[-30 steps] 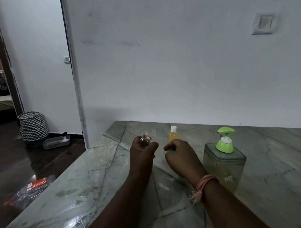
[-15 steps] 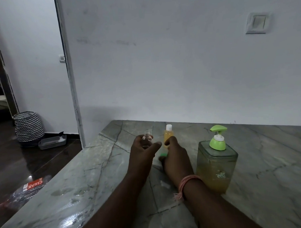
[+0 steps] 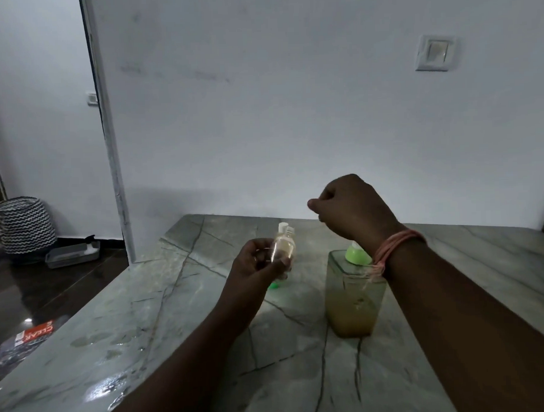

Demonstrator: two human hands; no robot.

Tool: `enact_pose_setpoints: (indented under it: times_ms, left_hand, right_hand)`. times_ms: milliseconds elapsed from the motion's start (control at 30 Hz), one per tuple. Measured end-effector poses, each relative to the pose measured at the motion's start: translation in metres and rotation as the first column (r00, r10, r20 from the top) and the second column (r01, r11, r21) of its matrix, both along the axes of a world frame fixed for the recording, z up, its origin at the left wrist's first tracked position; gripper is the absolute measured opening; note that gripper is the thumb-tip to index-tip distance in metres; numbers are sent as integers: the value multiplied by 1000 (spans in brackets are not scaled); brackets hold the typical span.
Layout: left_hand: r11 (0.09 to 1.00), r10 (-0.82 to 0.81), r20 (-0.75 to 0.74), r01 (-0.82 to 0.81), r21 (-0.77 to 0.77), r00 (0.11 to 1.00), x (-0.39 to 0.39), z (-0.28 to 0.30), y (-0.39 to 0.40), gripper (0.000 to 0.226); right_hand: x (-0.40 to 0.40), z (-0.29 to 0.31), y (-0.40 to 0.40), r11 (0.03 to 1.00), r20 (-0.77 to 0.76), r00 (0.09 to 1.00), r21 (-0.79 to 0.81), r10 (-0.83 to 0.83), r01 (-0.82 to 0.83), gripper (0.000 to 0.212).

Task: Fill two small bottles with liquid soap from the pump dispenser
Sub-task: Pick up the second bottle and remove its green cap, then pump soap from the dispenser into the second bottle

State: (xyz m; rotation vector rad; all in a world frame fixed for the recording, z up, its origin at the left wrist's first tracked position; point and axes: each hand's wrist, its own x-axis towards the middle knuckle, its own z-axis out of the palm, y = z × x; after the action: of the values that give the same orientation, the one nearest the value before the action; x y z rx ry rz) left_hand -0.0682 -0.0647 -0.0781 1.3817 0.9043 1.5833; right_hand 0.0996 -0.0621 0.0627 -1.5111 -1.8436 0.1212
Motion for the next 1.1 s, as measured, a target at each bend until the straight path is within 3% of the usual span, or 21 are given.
enact_pose_setpoints:
  times_ms: [133,233,400,467,533,633,800,1100]
  left_hand:
    - [998,-68,-13,68,8,998,9,4,-11,33]
    - [996,-94,-22,94,0,995,11,7,-17,34]
    - [987,-157,-6,157,18,988,14,13,-25,30]
    - [982,-188,5,188,36,982,17,16,-29,30]
    - [975,-216,10,215,51,976,21,18,-33,31]
    - [967,-251,-3,251,52,968,27,17,-37,31]
    - [961,-272,-17,272,50,962,31,15,-38,32]
    - [972,-233,2,233,42,972,35,15,-35,28]
  right_hand:
    - [29,4,0,999,-241,971,-39,4,-14,31]
    - [39,-4,2,965,-307,950,-259,-55,-28,37]
    - [49,2,3,800,-397,912,-577,-103,-161,48]
    - [51,9,5,769,-341,939,-614,-52,-180,44]
    - [48,13,4,799,-175,984,-593,-4,-103,33]
    - [38,12,6,823,-153,988,-562,-7,-82,40]
    - [22,12,7,868,83,996,-497,24,20,41]
    - [22,9,11,880,96,995,-475,32,17,41]
